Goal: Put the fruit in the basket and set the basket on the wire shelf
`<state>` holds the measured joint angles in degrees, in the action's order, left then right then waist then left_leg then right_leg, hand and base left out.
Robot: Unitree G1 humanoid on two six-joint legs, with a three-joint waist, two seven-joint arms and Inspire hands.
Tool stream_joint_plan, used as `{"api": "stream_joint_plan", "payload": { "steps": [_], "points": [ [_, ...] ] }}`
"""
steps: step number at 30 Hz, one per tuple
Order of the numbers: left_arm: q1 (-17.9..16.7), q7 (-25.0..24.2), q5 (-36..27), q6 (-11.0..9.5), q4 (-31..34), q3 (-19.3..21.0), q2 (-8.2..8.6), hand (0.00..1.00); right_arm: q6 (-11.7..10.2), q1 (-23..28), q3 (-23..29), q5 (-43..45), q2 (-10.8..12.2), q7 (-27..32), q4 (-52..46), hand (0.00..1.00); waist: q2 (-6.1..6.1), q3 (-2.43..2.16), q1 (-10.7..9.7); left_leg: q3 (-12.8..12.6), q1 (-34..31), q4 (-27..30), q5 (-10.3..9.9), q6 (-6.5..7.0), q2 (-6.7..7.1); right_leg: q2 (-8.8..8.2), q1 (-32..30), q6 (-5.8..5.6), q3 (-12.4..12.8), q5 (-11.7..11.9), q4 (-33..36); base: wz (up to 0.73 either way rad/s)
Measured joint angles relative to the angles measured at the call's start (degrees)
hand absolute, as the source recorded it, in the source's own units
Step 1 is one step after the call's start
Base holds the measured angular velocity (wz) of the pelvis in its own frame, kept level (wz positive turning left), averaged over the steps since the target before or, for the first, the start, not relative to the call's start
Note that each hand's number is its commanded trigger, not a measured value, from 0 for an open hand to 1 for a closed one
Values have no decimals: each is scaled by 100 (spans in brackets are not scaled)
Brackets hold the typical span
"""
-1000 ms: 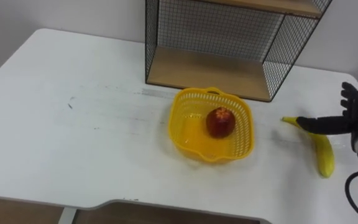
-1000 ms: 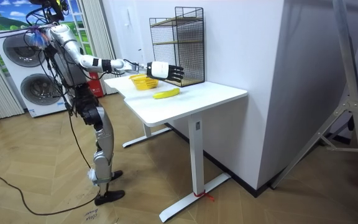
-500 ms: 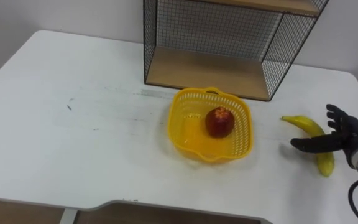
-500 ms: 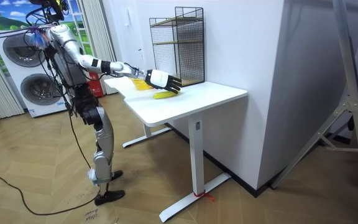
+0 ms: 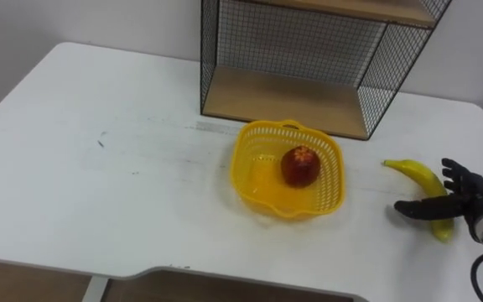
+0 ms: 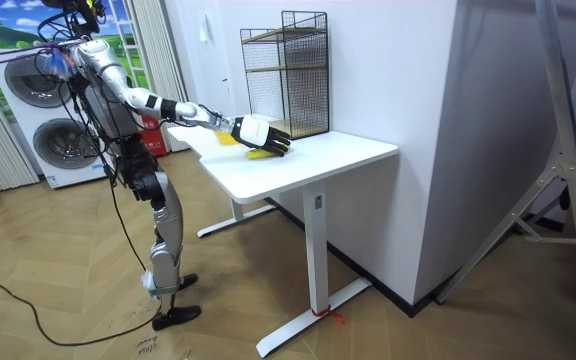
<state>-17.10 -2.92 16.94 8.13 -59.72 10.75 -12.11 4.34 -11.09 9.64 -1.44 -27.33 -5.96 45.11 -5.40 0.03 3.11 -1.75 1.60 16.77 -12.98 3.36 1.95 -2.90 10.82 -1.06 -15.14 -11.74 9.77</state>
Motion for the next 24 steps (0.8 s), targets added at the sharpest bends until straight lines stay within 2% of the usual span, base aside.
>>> {"api": "stream_joint_plan", "payload": {
  "steps": [4,10,11,15,24],
  "points": [
    [18,0,3,0,-6,-1,-2,0,-142,108,-9,187,8,-27,162,0,24,10,35,27,86,2,0,-1,-1,5,100,0,10,0,-3,5],
    [29,0,43,14,-6,1,-1,0,-207,175,-163,535,12,-43,218,0,18,-34,57,30,102,43,-4,-7,-5,14,113,-1,53,-1,-4,0],
    [39,0,75,13,-6,-6,-3,0,-270,174,-179,631,12,-44,304,0,14,-45,76,33,106,47,-5,-7,-5,15,116,0,53,-1,-3,0],
    [98,0,112,7,-66,-39,-3,0,-366,175,-181,850,12,-51,477,0,-19,-38,175,32,110,69,-5,-7,-4,21,124,1,67,1,-2,0],
    [57,-2,125,7,-110,-35,-5,0,-403,169,-168,1051,35,-87,598,0,-44,-28,192,42,121,100,-4,-7,-1,20,161,6,21,4,-12,0]
  ]
}}
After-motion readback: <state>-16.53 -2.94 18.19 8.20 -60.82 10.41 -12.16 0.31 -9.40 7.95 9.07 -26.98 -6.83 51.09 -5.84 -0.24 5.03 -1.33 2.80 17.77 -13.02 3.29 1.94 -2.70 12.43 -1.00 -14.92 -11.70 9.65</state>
